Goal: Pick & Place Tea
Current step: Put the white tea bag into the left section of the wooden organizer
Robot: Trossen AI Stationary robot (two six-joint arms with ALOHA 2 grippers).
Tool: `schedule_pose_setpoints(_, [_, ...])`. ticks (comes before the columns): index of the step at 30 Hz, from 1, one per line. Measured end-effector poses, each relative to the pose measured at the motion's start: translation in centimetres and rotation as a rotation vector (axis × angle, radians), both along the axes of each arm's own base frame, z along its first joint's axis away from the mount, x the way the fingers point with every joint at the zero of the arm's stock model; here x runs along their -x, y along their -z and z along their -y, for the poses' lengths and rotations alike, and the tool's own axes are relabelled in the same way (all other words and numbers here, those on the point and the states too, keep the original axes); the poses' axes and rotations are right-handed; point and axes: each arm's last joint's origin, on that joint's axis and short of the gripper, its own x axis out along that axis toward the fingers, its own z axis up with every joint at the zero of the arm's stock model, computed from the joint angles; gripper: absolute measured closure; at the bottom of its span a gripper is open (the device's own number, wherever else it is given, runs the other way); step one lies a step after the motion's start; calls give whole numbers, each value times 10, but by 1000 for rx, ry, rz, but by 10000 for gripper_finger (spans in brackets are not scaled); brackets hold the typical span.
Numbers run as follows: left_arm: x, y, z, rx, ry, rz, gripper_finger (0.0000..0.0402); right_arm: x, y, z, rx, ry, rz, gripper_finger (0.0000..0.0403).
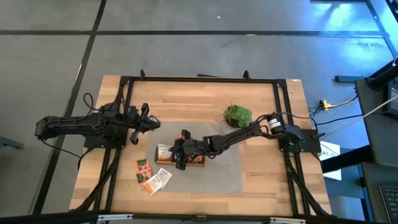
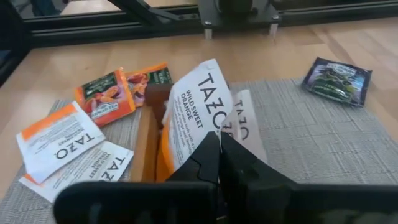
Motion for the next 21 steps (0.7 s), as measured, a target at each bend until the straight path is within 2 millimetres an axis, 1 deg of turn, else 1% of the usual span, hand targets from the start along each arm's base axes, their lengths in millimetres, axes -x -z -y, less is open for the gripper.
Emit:
schedule_pose_setpoints(3, [-1,2,4,-79,95,-8,391,0,0,0,2,2,-2,397])
schedule_pose_setpoints(6, [-5,8,10,-115,182,-53,393,0,-1,0,-9,7,7,397])
schedule_pose_setpoints(10, [-13,15,16,-130,197,-116,395,0,-1,1,16,-7,6,396])
schedule_pose_setpoints(12, [-17,18,19,-138,194,-146,394,0,-1,1,35,-21,4,388])
schedule_pose_setpoints(14, [-20,17,22,-141,193,-163,392,0,0,1,40,-30,3,369])
schedule_pose_setpoints(19, [-26,5,30,-170,238,-168,393,-1,-1,3,30,-26,1,298])
schedule_pose_setpoints(21, [-28,0,34,-171,261,-193,395,1,-4,7,43,-5,-20,275])
